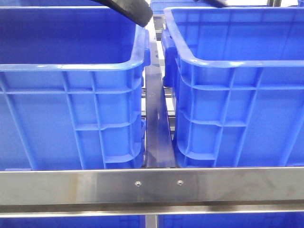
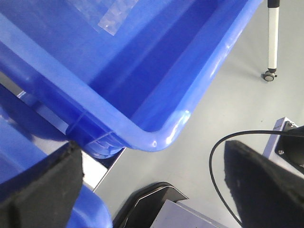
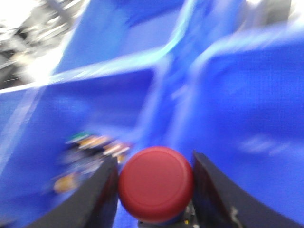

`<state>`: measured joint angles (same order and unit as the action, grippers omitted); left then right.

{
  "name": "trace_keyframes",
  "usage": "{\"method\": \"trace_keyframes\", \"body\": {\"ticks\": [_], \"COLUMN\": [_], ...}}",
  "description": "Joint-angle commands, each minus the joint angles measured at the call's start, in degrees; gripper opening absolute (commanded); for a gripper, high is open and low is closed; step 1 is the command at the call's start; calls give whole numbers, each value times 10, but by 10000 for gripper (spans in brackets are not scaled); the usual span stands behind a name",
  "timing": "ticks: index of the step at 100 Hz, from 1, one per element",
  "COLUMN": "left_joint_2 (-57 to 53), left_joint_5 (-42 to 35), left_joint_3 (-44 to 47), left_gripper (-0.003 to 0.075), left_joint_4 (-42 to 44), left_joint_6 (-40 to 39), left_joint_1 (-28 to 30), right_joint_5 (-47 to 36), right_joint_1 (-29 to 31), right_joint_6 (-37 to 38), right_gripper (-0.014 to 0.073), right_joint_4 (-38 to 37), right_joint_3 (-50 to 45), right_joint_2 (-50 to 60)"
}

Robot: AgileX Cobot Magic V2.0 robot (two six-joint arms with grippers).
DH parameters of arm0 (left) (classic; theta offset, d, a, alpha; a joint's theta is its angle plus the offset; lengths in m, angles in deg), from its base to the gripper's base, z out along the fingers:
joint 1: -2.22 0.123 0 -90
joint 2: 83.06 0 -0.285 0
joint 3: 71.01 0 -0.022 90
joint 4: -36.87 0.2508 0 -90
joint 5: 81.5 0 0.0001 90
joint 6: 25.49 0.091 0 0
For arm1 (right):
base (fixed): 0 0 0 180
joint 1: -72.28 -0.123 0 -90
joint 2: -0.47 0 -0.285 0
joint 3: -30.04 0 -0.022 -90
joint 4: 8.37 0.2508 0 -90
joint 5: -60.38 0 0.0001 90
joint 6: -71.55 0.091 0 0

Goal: Pick red and yellow buttons and place in box
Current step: 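Lower the red button into the empty crate and open the right gripper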

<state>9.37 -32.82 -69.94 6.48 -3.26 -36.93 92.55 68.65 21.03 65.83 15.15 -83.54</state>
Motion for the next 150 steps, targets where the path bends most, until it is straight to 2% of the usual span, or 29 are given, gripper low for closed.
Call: {"method": "trace_keyframes", "body": {"ticks": [1, 15, 48, 74, 150], "left_joint_2": [-19, -19, -19, -19, -19], "left_joint_5": [-18, -18, -18, -19, -28], "left_joint_3": [-20, -20, -20, -20, -20], "left_gripper": [575, 565, 565, 565, 565], "left_joint_4": [-25, -25, -25, -25, -20], "left_joint_6": [0, 0, 0, 0, 0], "left_joint_1": [-5, -5, -5, -5, -5], "right_joint_5": [-65, -141, -264, -287, -284], "right_joint_1": [8, 8, 8, 6, -11], "right_joint_6": [-69, -82, -91, -133, -133], "right_gripper": [235, 234, 234, 234, 234], "right_joint_4": [27, 27, 28, 27, 32], "right_joint_3": [21, 20, 26, 74, 121], "right_joint_2": [9, -25, -131, -192, -281]}}
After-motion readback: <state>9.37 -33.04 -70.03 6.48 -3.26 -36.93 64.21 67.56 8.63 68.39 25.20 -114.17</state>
